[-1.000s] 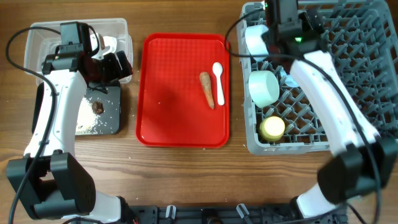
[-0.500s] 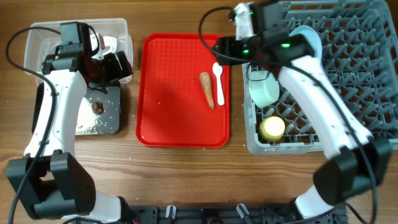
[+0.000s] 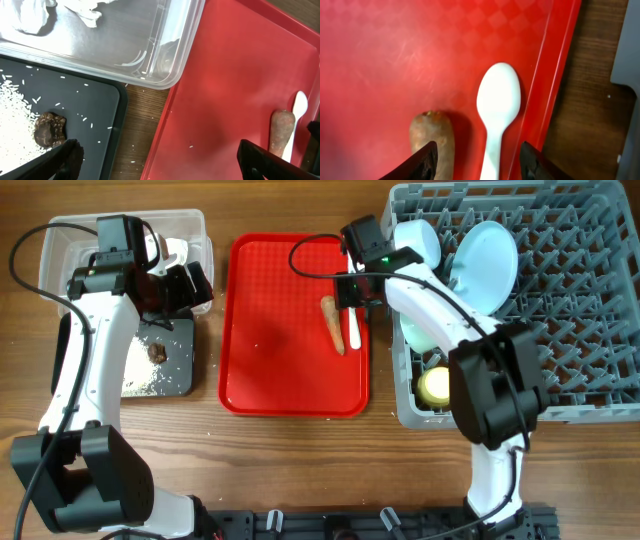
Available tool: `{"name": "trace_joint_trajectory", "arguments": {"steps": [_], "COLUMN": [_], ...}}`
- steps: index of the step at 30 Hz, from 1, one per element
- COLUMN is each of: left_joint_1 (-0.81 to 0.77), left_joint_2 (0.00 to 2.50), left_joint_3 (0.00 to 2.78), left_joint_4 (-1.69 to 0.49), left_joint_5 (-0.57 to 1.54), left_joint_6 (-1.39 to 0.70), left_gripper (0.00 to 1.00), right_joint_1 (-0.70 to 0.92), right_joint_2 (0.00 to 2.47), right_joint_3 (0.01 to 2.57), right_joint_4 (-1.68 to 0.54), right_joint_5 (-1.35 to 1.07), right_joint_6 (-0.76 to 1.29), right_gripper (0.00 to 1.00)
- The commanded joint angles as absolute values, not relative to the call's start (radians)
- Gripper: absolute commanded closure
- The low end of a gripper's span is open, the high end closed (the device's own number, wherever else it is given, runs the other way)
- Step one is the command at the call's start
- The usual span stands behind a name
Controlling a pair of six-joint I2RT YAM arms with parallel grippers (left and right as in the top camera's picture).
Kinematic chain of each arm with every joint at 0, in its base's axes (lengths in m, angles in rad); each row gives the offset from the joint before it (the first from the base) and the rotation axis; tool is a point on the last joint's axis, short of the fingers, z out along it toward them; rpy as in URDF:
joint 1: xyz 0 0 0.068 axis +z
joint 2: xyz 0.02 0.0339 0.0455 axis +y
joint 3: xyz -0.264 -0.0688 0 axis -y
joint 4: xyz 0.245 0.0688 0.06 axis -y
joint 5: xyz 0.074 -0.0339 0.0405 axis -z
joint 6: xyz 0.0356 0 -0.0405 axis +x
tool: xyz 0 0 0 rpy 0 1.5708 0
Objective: Sort waste into correct bins and load items into the dishwasher rack
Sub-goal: 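Move the right gripper back to the white spoon and grasp it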
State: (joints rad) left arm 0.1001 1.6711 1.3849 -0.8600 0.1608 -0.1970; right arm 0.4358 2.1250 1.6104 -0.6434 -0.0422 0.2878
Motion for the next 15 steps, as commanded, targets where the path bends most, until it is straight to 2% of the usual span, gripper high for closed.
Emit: {"name": "trace_joint_trajectory", "arguments": {"steps": [1,15], "left_joint_1": [0.102,0.102], "left_joint_2": [1.652,1.652], "left_joint_3": [1.392,1.392], "left_joint_4": [-0.857,-0.857], "left_joint_5": [0.159,0.159], "left_joint_6": [-0.195,-0.195], "left_gripper": [0.00,0.00], "right_joint_1": [0.432,0.427], "right_joint_2": [2.137,2.235], "right_joint_3": [1.612,1.612], "right_joint_4": [-0.604,-0.507], "right_joint_5": [0.006,0.090], "right_joint_6": [0.289,0.310], "right_gripper": [0.50,0.56]}}
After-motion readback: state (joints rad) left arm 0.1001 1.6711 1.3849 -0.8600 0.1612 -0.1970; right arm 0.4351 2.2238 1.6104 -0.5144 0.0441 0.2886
